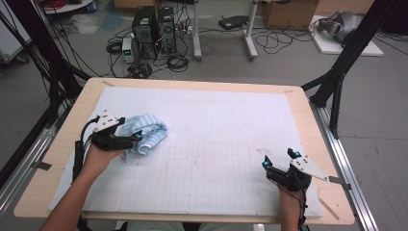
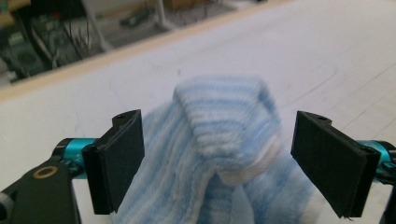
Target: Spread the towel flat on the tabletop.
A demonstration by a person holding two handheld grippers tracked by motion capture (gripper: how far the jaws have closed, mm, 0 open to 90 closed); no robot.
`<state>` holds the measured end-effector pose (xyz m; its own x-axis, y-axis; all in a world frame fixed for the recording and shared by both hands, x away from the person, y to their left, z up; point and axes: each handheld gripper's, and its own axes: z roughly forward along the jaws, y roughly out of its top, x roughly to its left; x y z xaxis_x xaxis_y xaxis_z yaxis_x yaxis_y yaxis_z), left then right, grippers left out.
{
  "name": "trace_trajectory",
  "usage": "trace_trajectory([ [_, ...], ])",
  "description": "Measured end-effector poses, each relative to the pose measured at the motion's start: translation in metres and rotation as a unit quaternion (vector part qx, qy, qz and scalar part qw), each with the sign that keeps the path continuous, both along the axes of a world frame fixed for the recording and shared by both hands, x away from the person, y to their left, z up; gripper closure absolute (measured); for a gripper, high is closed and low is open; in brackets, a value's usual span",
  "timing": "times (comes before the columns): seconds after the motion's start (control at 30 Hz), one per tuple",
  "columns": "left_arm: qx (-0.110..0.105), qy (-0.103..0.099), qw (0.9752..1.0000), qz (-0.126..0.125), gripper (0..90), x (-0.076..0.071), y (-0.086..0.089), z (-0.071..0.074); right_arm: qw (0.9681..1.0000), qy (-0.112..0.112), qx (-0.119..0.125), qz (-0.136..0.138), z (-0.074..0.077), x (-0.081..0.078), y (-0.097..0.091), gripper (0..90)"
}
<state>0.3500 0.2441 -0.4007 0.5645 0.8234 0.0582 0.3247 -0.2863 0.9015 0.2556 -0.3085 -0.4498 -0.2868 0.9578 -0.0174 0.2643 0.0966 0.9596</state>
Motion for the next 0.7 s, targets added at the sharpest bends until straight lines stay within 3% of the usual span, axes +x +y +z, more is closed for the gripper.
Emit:
trace_trajectory([
  [0.07, 0.016, 0.02, 0.9997, 0.004, 18.5, 0.007, -0.004, -0.005, 1.0, 0.0, 0.001, 0.0, 0.0, 0.0, 0.0, 10.7],
  [0.13, 0.024, 0.03, 0.9992, 0.005, 27.1, 0.011, -0.007, -0.009, 1.0, 0.0, 0.0, 0.0, 0.0, 0.0, 0.0, 10.7],
  [0.17, 0.026, 0.036, 0.999, 0.005, 27.1, 0.013, -0.008, -0.01, 1.0, 0.0, 0.0, 0.0, 0.0, 0.0, 0.0, 10.7],
  [0.2, 0.023, 0.041, 0.9989, 0.002, 39.2, 0.015, -0.009, -0.01, 1.0, 0.0, 0.0, 0.0, 0.0, 0.0, 0.0, 10.7],
  [0.23, 0.021, 0.043, 0.9988, -0.003, 39.2, 0.015, -0.01, -0.011, 1.0, 0.0, 0.0, 0.0, 0.0, 0.0, 0.0, 10.7],
  [0.27, 0.023, 0.044, 0.9987, -0.008, 58.0, 0.016, -0.011, -0.011, 1.0, 0.0, 0.001, -0.001, 0.0, 0.0, 0.0, 10.7],
  [0.37, 0.018, 0.042, 0.9986, -0.024, 75.7, 0.015, -0.012, -0.01, 1.0, 0.0, 0.0, 0.0, 0.0, 0.0, 0.0, 10.7],
  [0.5, 0.014, 0.024, 0.9989, -0.038, 79.6, 0.01, -0.015, -0.004, 1.0, -0.002, -0.001, 0.0, 0.0, 0.0, 0.0, 10.7],
  [0.7, 0.002, 0.004, 0.9968, -0.079, 80.6, -0.001, -0.022, 0.017, 1.0, 0.0, -0.001, -0.001, 0.0, 0.0, 0.0, 10.7],
])
